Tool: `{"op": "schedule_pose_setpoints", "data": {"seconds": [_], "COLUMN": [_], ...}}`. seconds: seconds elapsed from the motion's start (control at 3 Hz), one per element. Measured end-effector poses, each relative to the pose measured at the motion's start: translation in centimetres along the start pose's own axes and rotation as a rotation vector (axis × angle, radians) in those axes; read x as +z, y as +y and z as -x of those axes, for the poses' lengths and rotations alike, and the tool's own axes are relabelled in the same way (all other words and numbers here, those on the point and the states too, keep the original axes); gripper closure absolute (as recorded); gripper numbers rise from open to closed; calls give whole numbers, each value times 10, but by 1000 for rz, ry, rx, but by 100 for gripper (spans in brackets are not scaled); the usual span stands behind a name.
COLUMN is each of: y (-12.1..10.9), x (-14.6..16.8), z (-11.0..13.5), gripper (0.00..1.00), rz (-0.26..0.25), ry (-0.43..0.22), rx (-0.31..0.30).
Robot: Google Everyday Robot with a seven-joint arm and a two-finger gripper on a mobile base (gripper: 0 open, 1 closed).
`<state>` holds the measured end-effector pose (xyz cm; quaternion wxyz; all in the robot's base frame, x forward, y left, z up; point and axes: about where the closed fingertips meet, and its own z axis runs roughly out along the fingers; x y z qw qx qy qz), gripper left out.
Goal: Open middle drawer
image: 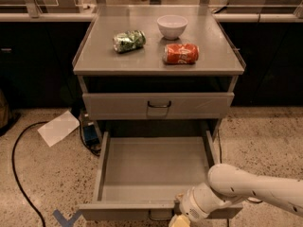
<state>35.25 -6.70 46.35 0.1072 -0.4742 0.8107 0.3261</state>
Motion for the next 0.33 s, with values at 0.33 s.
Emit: {"op": "schedule_pose_setpoints", "data": {"seconds": [0.33], "y": [0], "x": [0], "z": [0], "gripper": [0], "rz": [0], "ry": [0], "rx": [0]}}
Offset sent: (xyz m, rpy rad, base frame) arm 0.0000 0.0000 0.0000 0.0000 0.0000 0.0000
